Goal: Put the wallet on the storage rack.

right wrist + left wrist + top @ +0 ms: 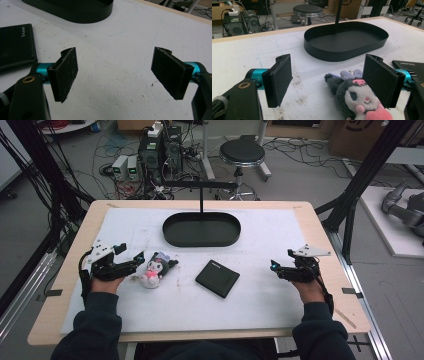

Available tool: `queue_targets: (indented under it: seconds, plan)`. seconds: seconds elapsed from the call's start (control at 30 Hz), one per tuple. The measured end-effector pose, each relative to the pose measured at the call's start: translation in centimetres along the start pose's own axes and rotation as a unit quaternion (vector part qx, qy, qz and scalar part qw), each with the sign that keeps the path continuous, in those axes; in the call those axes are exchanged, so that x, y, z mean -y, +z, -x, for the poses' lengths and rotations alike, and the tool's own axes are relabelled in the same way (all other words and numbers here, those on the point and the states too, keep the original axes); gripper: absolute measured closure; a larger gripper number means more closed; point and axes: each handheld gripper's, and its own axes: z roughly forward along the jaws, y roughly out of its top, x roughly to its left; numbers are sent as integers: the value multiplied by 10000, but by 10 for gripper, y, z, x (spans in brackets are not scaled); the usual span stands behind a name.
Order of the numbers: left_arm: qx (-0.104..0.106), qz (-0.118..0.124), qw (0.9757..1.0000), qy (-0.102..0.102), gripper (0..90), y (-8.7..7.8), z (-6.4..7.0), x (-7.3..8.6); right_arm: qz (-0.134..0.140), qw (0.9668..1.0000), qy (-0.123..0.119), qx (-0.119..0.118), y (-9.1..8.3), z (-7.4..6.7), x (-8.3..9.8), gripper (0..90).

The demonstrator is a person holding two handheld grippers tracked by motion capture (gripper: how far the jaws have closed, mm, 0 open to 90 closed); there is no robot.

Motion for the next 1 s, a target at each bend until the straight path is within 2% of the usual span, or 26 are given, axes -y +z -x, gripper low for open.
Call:
queue_targets:
  seconds: [0.3, 0.43, 0.5, 0.63, 0.7, 0.8, 1.0]
  plan:
    - [-43, -37, 10000, 16, 235, 4, 1, 0, 7, 10000, -3, -78, 0, 4, 3, 236]
    - [-22, -42, 10000, 63, 235, 3, 1, 0, 10, 9999, 4, -127, -1, 0, 3, 236]
    - [-16, -45, 10000, 68, 235, 2, 1, 0, 39, 9997, 23, -223, 1, -4, 1, 236]
    - [-17, -38, 10000, 53, 238, 1, -1, 1, -50, 9982, -110, -584, 10, -18, -3, 236]
    - [-14, -46, 10000, 53, 240, 0, -2, 2, -80, 9962, -54, -868, 15, -28, -5, 236]
    - [10, -80, 9999, 72, 246, -1, -2, 3, -191, 9926, -102, -1197, 23, -46, -8, 236]
    - [21, -74, 9999, 68, 247, -2, -1, 4, -473, 9827, -816, -1595, 43, -87, -12, 259]
